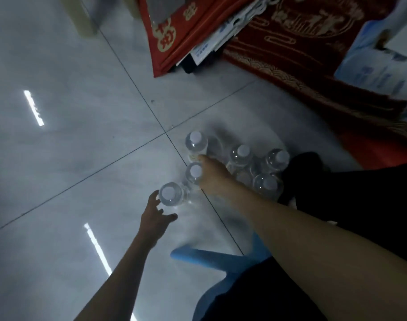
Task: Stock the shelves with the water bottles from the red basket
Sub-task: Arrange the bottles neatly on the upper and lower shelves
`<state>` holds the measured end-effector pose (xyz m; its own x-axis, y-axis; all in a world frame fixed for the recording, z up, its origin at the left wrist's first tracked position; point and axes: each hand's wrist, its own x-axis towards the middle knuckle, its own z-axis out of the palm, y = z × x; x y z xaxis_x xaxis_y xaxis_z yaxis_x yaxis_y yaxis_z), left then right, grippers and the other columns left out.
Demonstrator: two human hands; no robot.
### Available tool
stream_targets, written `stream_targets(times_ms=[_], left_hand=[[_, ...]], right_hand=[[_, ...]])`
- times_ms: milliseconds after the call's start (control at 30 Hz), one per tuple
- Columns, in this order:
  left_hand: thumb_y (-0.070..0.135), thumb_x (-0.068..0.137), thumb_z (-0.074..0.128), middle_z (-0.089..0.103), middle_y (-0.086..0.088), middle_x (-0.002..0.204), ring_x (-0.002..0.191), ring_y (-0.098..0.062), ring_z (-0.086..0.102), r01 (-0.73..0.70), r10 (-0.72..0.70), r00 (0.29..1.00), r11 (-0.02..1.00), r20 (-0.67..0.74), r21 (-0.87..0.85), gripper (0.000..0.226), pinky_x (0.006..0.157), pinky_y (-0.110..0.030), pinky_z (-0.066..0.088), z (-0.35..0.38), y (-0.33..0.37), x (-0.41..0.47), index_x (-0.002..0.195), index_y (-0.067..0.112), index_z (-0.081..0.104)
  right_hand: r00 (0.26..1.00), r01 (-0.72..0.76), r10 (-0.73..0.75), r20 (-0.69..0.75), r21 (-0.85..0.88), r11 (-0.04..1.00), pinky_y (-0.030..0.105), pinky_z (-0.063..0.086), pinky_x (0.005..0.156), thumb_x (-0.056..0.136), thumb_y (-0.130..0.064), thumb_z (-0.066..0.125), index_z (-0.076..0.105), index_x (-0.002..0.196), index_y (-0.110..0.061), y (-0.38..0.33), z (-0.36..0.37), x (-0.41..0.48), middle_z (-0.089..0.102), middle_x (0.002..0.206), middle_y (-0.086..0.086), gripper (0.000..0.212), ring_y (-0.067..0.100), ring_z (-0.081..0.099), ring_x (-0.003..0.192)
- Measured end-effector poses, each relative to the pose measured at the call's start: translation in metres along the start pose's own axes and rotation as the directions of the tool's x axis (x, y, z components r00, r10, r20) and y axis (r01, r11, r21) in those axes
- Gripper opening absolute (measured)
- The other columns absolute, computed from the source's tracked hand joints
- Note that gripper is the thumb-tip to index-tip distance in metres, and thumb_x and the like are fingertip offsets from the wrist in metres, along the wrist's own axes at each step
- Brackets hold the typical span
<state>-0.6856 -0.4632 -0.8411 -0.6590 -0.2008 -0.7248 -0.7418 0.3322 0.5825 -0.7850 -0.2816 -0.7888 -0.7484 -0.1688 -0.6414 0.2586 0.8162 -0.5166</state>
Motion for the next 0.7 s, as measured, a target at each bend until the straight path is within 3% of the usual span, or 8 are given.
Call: stream_targets(times_ms=[100,267,433,567,700], left_hand=[[-0.006,0.065,0.08,0.053,-0.007,0.133,0.115,-0.028,0.056,-0.024,0.023,1.0,0.996,-0.015,-0.091,0.087,0.095,-0.035,0.049,0.016,-0.01,0.01,0.139,0.019,0.04],[0.022,0.048,0.081,0.061,-0.003,0.119,0.111,-0.028,0.057,-0.071,0.063,0.99,0.995,-0.128,-0.063,0.085,0.097,-0.051,0.048,0.024,-0.007,0.03,0.128,0.023,0.05],[0.024,0.048,0.083,0.064,0.0,0.108,0.103,-0.023,0.059,-0.078,0.077,0.991,0.997,-0.11,-0.008,0.076,0.094,-0.05,0.05,0.021,-0.005,0.041,0.118,0.022,0.055],[0.012,0.052,0.086,0.064,-0.001,0.109,0.103,-0.023,0.058,-0.106,0.105,0.991,0.994,-0.086,-0.014,0.073,0.092,-0.049,0.052,0.019,-0.004,0.04,0.118,0.02,0.055],[-0.008,0.062,0.082,0.063,0.0,0.108,0.102,-0.02,0.058,-0.152,0.149,0.988,0.986,-0.051,-0.061,0.067,0.083,-0.031,0.053,0.015,-0.001,0.03,0.116,0.023,0.055]], right_hand=[[0.999,-0.029,0.028,0.028,0.017,0.999,0.025,0.038,0.081,0.087,-0.006,0.062,0.031,0.149,-0.019,0.02,0.017,0.014,0.053,0.135,0.013,0.071,0.031,0.055,0.122],[0.998,-0.011,0.012,0.059,-0.021,1.0,0.032,0.044,0.097,0.085,0.0,0.063,0.021,0.155,-0.031,0.031,0.021,0.036,0.028,0.149,0.014,0.087,0.033,0.047,0.129],[0.996,0.092,-0.093,0.013,0.089,0.992,0.028,0.046,0.084,0.077,0.006,0.068,0.044,0.137,-0.019,0.039,0.031,0.044,0.054,0.129,0.013,0.07,0.03,0.056,0.117],[0.99,0.138,-0.135,-0.029,0.144,0.98,0.038,0.052,0.092,0.071,0.002,0.076,0.05,0.13,-0.023,0.04,0.039,0.034,0.064,0.124,0.005,0.068,0.026,0.061,0.114],[0.991,0.13,-0.131,0.001,0.114,0.985,0.034,0.053,0.089,0.066,-0.009,0.084,0.051,0.129,-0.028,0.04,0.035,0.025,0.065,0.123,-0.002,0.074,0.022,0.061,0.113]])
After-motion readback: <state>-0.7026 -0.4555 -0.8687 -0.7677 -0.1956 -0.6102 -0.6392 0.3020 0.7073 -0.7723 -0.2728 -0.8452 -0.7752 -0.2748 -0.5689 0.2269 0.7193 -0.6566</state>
